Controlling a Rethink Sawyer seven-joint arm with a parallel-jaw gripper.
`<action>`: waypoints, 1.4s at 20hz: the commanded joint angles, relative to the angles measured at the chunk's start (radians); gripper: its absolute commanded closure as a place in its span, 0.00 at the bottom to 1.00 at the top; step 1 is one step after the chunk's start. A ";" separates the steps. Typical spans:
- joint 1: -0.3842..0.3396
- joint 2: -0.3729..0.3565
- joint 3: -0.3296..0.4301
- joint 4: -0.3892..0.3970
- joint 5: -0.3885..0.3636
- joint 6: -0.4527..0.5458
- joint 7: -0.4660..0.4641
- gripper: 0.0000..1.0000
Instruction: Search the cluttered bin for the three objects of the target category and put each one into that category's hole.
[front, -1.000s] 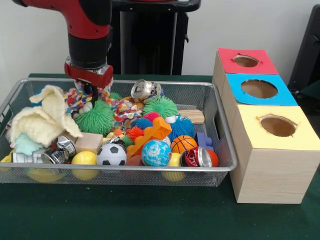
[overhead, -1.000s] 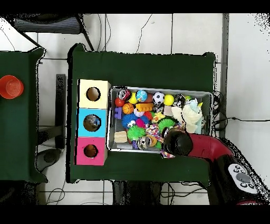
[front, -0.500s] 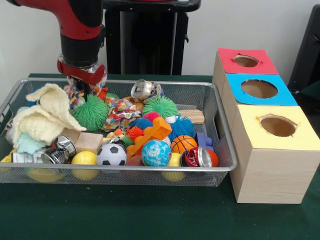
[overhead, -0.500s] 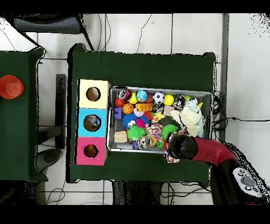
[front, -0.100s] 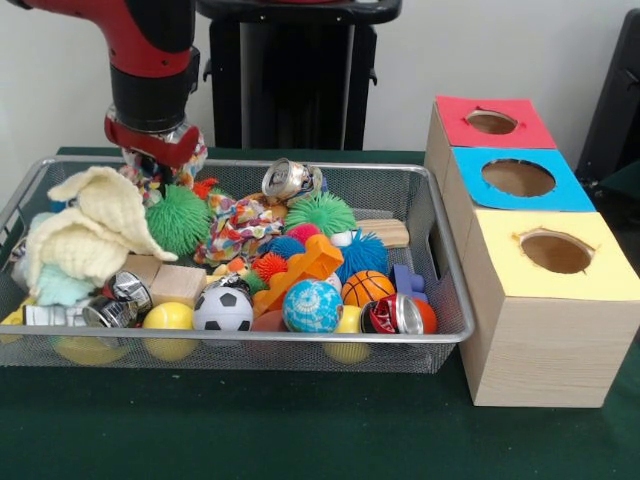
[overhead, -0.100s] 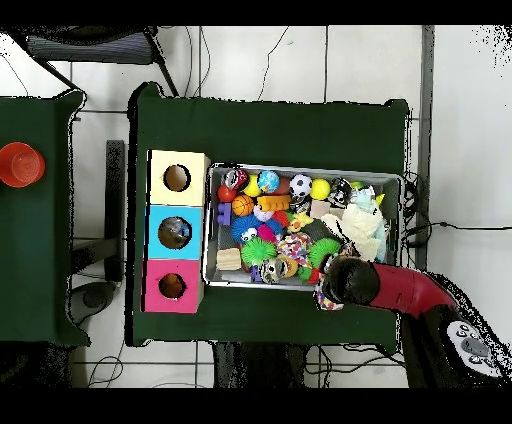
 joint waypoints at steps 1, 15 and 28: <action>-0.026 0.026 -0.026 -0.025 -0.107 0.107 -0.116 0.00; -0.076 -0.219 0.070 0.103 0.015 0.201 -0.128 0.00; -0.184 -0.259 0.240 0.162 0.099 0.184 -0.134 0.00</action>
